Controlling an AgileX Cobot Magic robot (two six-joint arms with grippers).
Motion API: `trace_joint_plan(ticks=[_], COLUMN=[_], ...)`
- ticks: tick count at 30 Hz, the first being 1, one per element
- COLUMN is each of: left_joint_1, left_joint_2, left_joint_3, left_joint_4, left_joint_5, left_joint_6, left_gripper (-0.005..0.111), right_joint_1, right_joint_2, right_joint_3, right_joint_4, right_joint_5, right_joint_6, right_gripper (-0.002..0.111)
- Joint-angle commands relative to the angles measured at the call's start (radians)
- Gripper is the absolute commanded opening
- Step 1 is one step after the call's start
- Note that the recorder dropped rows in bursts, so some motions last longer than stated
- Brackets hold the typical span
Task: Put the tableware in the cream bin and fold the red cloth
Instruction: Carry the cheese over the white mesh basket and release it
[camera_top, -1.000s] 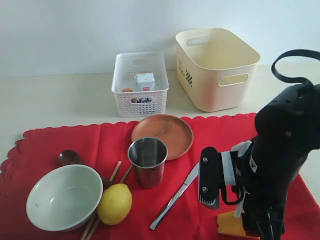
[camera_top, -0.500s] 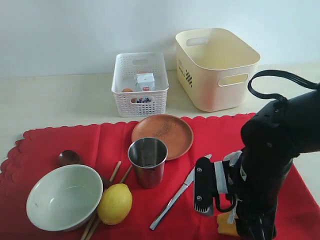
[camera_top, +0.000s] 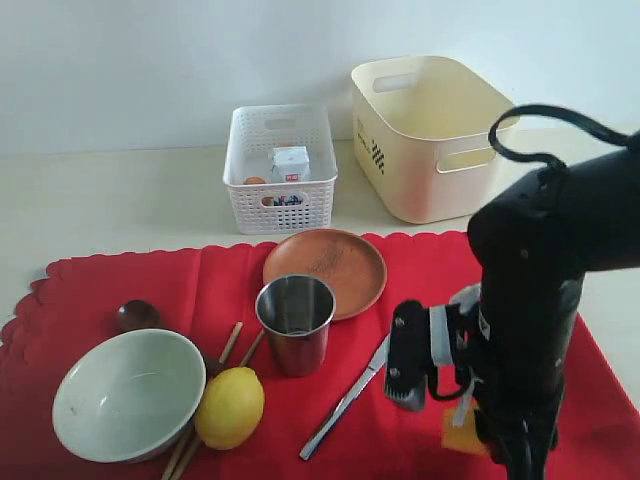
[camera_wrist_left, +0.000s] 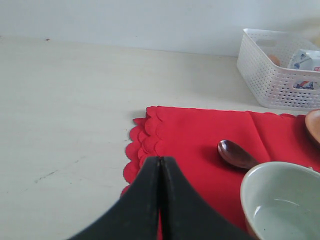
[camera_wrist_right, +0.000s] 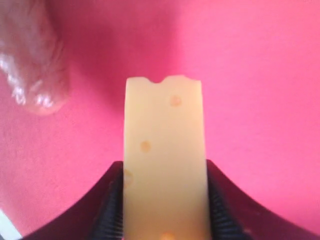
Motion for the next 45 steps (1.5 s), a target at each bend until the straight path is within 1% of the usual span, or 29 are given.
trace_joint_plan(ticks=[1,7,13,15,18,19,23,25,26,29,34,39,45], left_joint_1=[-0.005,-0.005,-0.005,-0.005,-0.005,-0.005,-0.005,-0.005,-0.005,-0.005,-0.005,-0.005,-0.005], left_joint_2=[-0.006,-0.006,-0.006,-0.006,-0.006,-0.006,-0.006,-0.006,-0.006,-0.006,-0.006,-0.006,-0.006], left_joint_3=[0.0,0.0,0.0,0.0,0.0,0.0,0.0,0.0,0.0,0.0,0.0,0.0,0.0], left_joint_4=[0.0,0.0,0.0,0.0,0.0,0.0,0.0,0.0,0.0,0.0,0.0,0.0,0.0], left_joint_5=[-0.008,-0.008,-0.008,-0.008,-0.008,-0.008,-0.008,-0.008,-0.008,-0.008,-0.008,-0.008,-0.008], left_joint_6=[-0.002,-0.002,-0.002,-0.002,-0.002,-0.002,-0.002,-0.002,-0.002,-0.002,-0.002,-0.002,-0.002], left_gripper=[0.001,0.001,0.001,0.001,0.001,0.001,0.001,0.001,0.001,0.001,0.001,0.001,0.001], right_joint_1=[0.001,-0.014,-0.083,-0.142,-0.196,-0.227,-0.286,-0.329,-0.338,-0.368,-0.371,-0.371,-0.371], right_joint_2=[-0.052,-0.077,-0.047,0.001,0.064,0.107,0.229,0.355,0.389,0.548,0.74,0.865,0.942], right_joint_3=[-0.102,-0.247,-0.407,-0.5,-0.582,-0.637,-0.763,-0.889,-0.929,-1.133,-1.399,-1.564,-1.619], right_joint_4=[-0.004,0.006,0.059,0.164,0.347,0.428,0.623,0.802,0.824,0.853,0.928,0.943,0.953], right_joint_5=[0.025,-0.066,-0.171,-0.223,-0.235,-0.222,-0.195,-0.137,-0.127,-0.083,-0.069,-0.075,-0.145], right_joint_6=[0.09,0.151,0.151,0.09,-0.043,-0.121,-0.274,-0.408,-0.419,-0.427,-0.451,-0.451,-0.451], right_gripper=[0.0,0.0,0.0,0.0,0.0,0.0,0.0,0.0,0.0,0.0,0.0,0.0,0.0])
